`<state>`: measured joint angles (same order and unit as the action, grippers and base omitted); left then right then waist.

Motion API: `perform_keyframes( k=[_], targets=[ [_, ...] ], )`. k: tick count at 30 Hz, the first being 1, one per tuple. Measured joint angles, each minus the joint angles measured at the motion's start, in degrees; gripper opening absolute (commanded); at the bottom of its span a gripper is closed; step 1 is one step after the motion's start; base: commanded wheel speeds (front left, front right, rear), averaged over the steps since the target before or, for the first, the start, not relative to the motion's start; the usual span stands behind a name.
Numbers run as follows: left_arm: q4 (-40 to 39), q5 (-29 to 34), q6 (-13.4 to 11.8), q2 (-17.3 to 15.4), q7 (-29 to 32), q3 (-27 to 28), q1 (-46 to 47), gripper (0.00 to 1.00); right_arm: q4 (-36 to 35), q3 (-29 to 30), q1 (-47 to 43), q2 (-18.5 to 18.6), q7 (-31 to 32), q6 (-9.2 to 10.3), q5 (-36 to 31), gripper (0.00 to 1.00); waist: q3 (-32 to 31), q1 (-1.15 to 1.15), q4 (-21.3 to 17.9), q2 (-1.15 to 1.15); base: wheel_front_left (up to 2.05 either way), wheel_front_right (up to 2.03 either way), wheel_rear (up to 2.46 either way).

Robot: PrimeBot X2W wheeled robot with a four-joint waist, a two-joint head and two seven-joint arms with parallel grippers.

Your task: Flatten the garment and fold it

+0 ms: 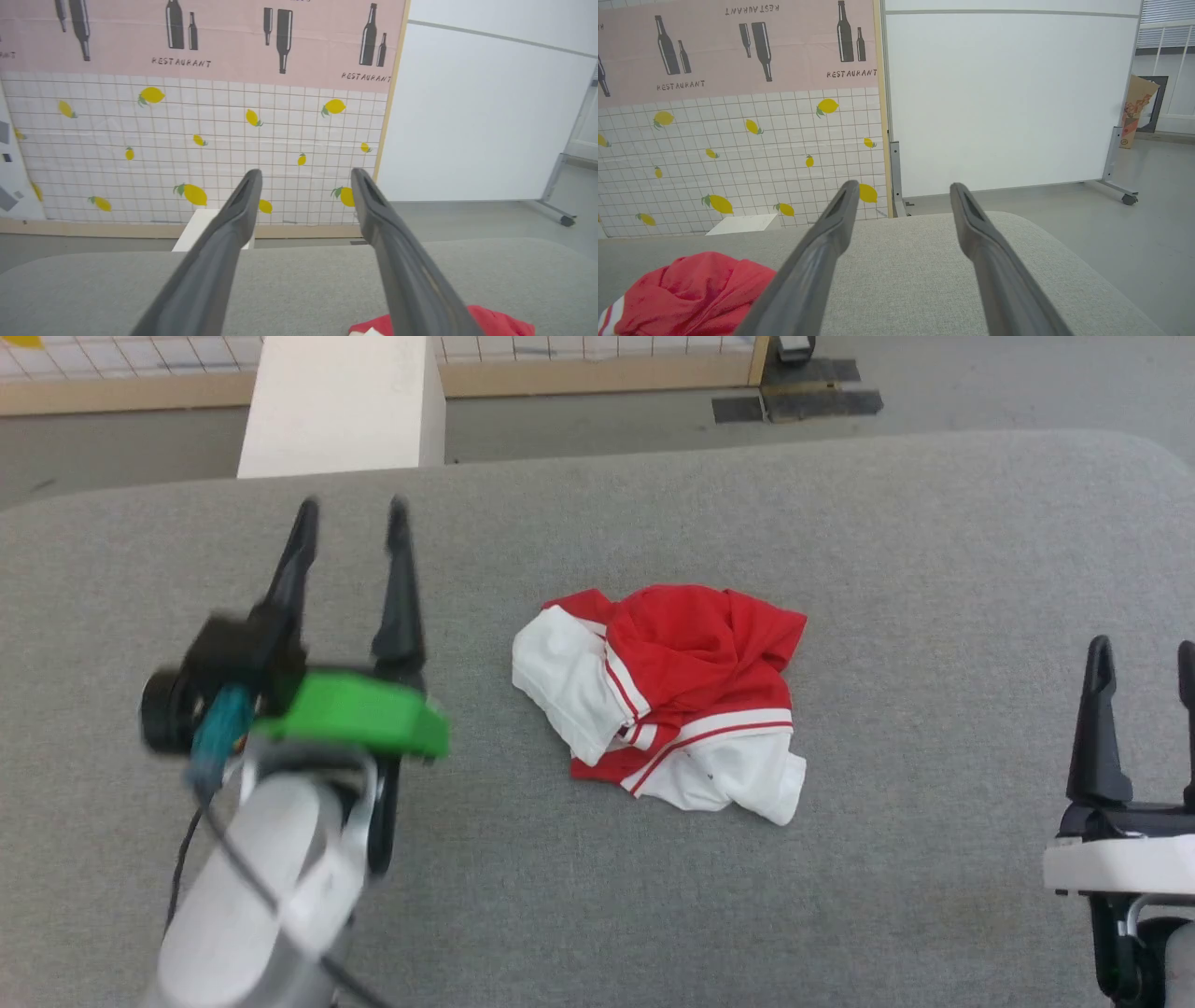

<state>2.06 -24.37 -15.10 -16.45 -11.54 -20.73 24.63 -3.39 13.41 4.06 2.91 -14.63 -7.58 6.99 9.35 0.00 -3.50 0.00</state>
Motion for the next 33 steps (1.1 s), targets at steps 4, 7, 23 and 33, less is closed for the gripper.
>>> perform_keyframes(
  k=[4, 7, 23, 33],
  targets=[
    [-7.94, 2.68, -1.14, -2.85, -2.69, 1.14, -10.12, 1.0, 0.01, -0.59, -1.2, 0.0, 0.19, 0.0, 0.08, 1.0, -1.18, 0.0, 0.28, 0.0, 0.0, 0.0, 0.0],
    [-10.38, 5.55, -2.48, -3.75, -2.96, 1.21, -16.93, 1.0, 0.1, -1.01, -2.15, 0.0, 0.49, 0.0, 0.12, 1.0, -1.43, 0.0, 0.37, 0.0, 0.0, 0.0, 0.0],
    [-13.49, 9.37, 0.12, 4.11, -3.2, 4.75, -27.28, 1.0, 0.7, -5.55, -4.03, 0.08, 5.41, 0.0, -1.0, 1.0, -2.08, 0.0, 3.76, 0.0, 0.0, 0.0, 0.0],
    [-11.52, 11.36, 4.82, 8.65, -3.24, 6.95, -27.09, 1.0, 3.53, -17.81, -0.87, 5.41, 29.17, 0.0, 2.96, 1.0, 0.81, 0.0, 5.64, 0.0, 0.0, 0.0, 0.0]
  ],
)
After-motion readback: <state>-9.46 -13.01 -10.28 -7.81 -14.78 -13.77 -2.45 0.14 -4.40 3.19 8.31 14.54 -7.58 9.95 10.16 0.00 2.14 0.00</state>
